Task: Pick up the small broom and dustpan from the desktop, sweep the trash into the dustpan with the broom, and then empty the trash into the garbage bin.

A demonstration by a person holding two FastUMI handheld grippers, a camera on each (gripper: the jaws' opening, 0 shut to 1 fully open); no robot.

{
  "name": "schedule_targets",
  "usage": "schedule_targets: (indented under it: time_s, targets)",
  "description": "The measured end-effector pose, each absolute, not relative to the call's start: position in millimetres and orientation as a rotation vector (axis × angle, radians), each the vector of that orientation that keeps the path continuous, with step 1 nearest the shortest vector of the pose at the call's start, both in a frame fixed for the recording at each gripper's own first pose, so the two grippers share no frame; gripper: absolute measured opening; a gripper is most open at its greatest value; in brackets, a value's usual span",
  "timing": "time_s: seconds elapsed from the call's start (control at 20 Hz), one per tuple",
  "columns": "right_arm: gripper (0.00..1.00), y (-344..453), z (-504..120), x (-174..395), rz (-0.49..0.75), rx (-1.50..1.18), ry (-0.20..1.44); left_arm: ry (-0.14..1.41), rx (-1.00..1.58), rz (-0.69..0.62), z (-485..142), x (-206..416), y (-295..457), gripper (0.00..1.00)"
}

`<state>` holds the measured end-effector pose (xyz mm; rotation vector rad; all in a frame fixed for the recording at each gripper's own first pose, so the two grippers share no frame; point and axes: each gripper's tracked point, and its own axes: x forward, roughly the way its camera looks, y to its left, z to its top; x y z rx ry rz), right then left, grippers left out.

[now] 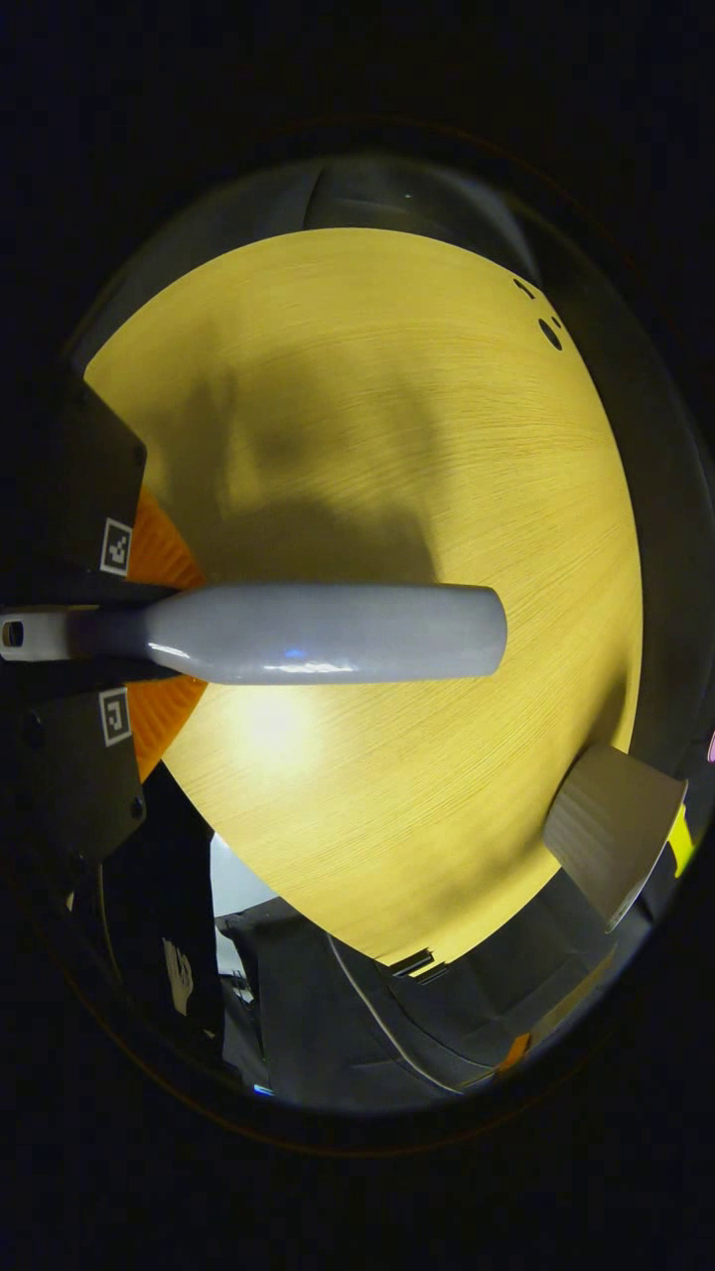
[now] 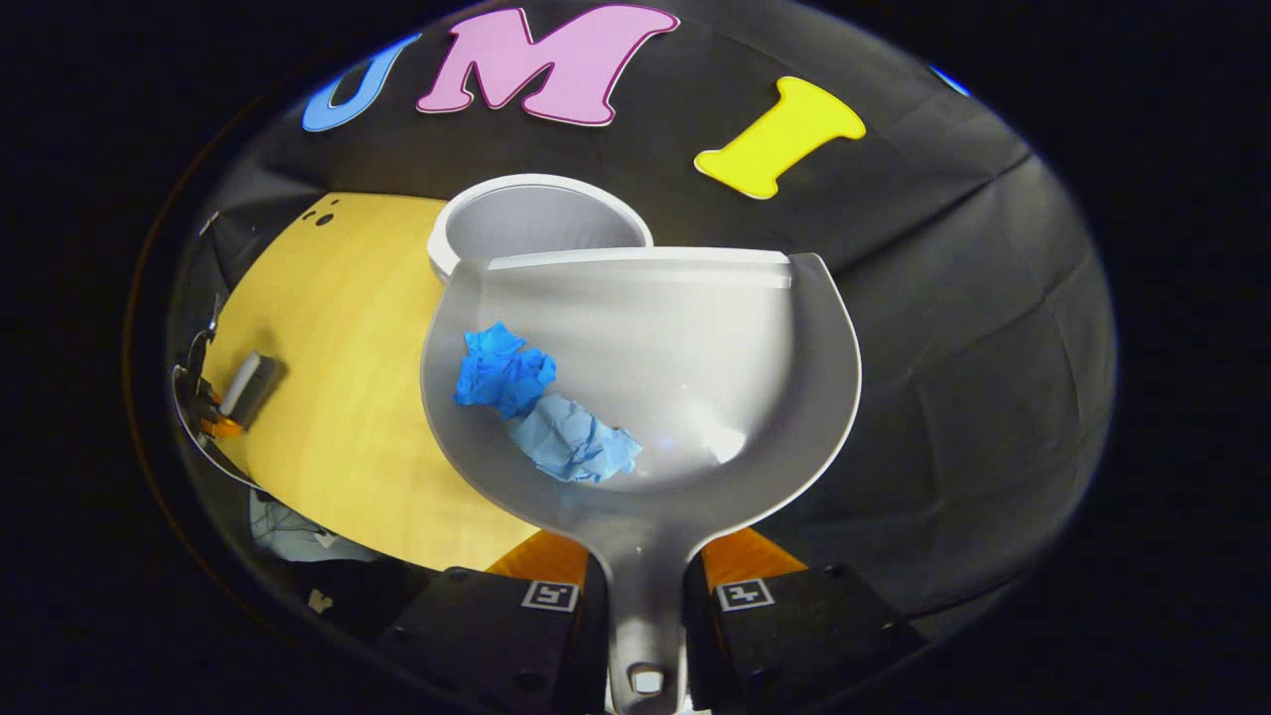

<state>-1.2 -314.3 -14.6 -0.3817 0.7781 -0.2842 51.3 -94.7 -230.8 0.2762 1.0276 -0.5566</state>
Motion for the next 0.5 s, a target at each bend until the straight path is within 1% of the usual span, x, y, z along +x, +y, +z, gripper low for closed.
schedule_targets:
  time_s: [0.1,0.15,0.2,0.3,0.35,0.4,0.45,0.5]
  targets:
    - [0.35,-322,-1,24,-0.298,-0.427,0.767,1.022,0.261,-0.554,-234,49,-95,0.27]
    - [0.35,-325,6,36,-0.307,-0.472,0.76,1.021,0.25,-0.554,-236,48,-95,0.24]
    - [0.35,-326,11,48,-0.317,-0.525,0.751,1.02,0.242,-0.553,-238,48,-94,0.27]
    - [0.35,-331,24,72,-0.331,-0.672,0.73,1.015,0.237,-0.528,-243,49,-92,0.27]
    - [0.35,-330,30,76,-0.337,-0.748,0.712,1.007,0.229,-0.51,-246,48,-94,0.27]
    - [0.35,-326,37,78,-0.333,-0.806,0.696,1.002,0.211,-0.495,-250,44,-98,0.3]
    - [0.35,-326,38,76,-0.314,-0.849,0.687,1.0,0.182,-0.487,-252,41,-101,0.27]
    - [0.35,-326,40,77,-0.287,-0.881,0.686,1.0,0.153,-0.482,-253,39,-104,0.3]
